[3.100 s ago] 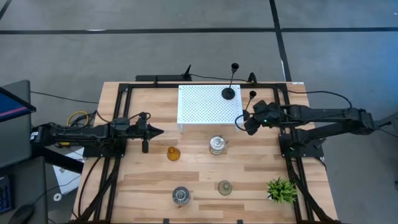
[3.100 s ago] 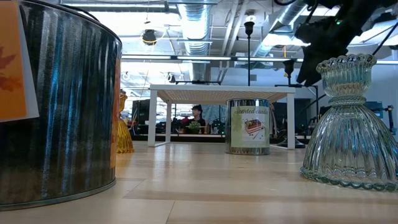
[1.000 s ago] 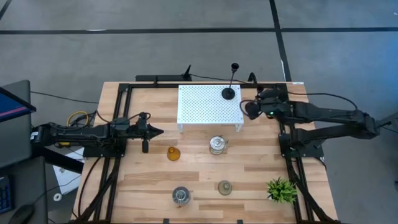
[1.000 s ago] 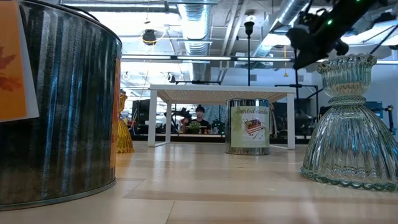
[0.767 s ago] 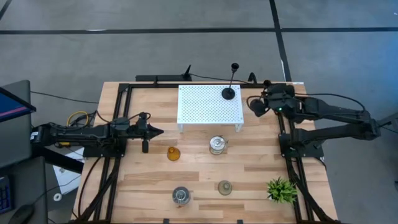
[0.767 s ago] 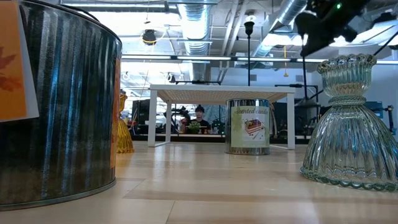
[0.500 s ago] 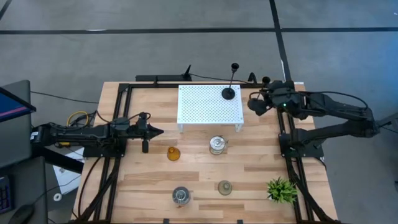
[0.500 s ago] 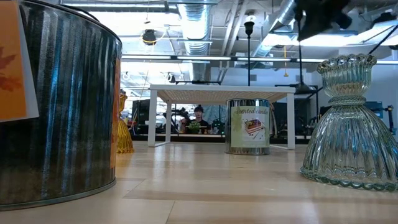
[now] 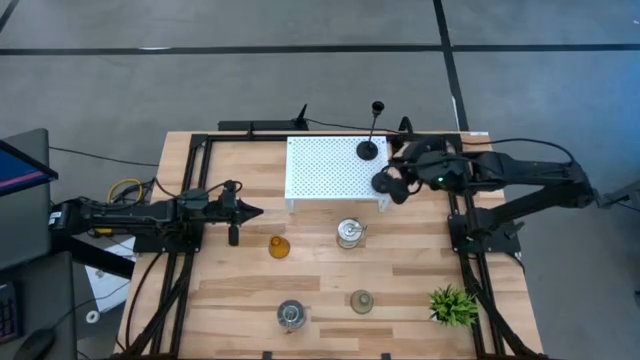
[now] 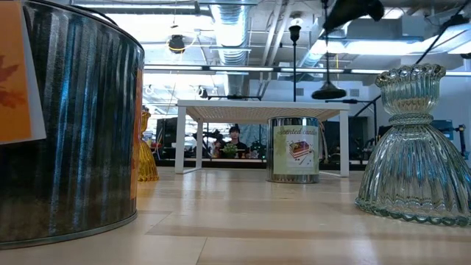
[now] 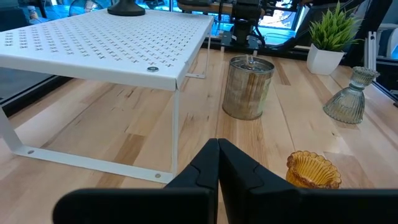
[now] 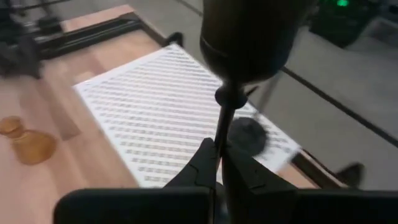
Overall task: Pick & Place candle stick holders
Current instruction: Put the black candle holder on the shelf align with the other black candle holder
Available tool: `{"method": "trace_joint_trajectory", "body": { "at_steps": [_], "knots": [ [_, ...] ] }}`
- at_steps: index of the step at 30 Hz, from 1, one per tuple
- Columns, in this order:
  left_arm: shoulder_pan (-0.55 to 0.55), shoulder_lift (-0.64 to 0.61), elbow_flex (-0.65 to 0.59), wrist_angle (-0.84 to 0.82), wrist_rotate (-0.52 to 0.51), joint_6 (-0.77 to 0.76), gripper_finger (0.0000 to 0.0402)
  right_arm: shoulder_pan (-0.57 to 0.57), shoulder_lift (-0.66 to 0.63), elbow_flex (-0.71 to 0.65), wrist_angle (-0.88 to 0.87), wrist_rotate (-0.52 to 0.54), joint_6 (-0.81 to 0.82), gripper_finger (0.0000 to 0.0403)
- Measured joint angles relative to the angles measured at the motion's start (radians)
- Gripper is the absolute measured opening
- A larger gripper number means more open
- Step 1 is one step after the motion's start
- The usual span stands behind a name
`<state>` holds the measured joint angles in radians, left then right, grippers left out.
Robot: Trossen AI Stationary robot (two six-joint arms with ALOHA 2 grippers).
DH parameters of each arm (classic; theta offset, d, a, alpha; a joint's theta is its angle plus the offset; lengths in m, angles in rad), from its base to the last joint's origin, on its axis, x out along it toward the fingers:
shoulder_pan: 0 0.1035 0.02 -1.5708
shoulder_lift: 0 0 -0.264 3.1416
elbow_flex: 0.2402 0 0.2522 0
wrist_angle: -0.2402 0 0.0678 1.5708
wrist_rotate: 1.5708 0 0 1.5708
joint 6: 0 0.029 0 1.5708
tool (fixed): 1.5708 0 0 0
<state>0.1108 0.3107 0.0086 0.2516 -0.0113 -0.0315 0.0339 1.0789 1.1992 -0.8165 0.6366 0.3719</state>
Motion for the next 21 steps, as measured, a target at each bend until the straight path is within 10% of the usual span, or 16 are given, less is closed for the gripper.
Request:
{"method": "trace_joint_trajectory", "body": {
  "at_steps": [21],
  "knots": [
    [0.0,0.0,0.0,0.0,0.0,-0.003,0.0006,-0.13,0.055,-0.012,0.163,-0.19,-0.139,0.0]
  ]
}}
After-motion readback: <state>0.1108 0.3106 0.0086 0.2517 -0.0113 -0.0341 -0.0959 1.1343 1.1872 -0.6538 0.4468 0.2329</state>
